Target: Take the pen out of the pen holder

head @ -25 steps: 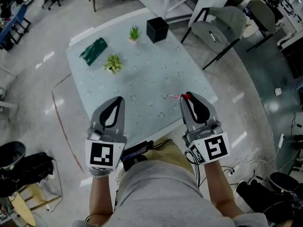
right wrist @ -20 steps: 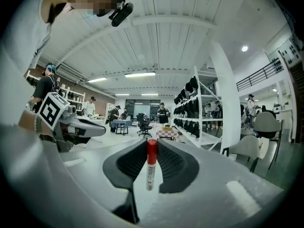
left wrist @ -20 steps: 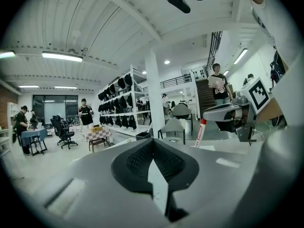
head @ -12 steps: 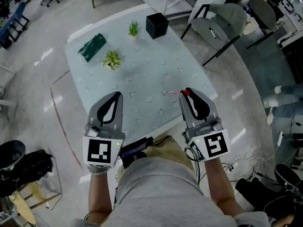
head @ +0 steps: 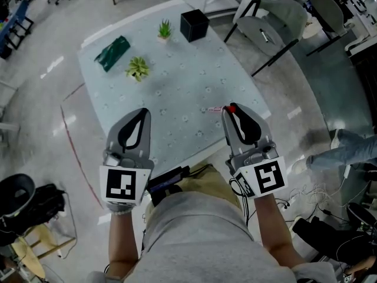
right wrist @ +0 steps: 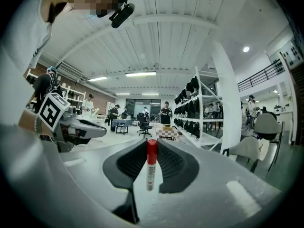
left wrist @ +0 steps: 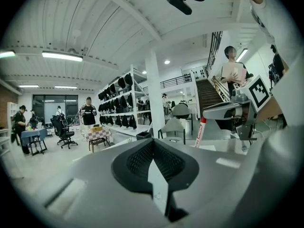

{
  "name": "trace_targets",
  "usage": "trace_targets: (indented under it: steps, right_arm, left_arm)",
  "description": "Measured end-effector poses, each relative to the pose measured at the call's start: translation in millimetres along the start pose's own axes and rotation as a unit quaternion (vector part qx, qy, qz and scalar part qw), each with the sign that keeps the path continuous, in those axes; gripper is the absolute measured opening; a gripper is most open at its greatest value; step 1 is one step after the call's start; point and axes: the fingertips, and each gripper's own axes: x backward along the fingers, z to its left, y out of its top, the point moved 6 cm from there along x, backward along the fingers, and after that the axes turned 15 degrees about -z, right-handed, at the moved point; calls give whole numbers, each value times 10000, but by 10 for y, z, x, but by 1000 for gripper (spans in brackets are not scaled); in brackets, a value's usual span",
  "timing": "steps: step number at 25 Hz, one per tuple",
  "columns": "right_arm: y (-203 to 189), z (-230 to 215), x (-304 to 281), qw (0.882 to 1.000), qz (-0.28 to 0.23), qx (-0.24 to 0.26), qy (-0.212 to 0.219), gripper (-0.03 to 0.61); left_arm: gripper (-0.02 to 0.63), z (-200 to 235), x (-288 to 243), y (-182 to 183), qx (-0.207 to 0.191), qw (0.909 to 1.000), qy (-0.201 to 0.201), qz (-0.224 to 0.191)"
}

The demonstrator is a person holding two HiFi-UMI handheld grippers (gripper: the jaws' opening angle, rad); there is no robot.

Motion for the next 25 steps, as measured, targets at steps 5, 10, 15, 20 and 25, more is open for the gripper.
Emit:
trace_targets:
  steps: [5,10,15,20,25]
  right_arm:
    - [2,5,-5,10000,7,12,-2,61]
    - [8,2,-7,10000,-23,-15,-35,61]
    - [11,12,-21,10000,-23,-10,-36,61]
    - [17,13,-28,10000,-41,-19,-50,61]
    - [14,31,-29,10000,-17,-21,-34,61]
  left_arm:
    - [3,7,8,4,18,10000,12,-3]
    - [3,7,2,7,24,10000,23,-27]
    - [3,8,-13,10,52,10000,25,-44]
    - [3,11,-21,6,43,10000,2,-31]
    - [3,27,-16,-2,57,10000,22,-6]
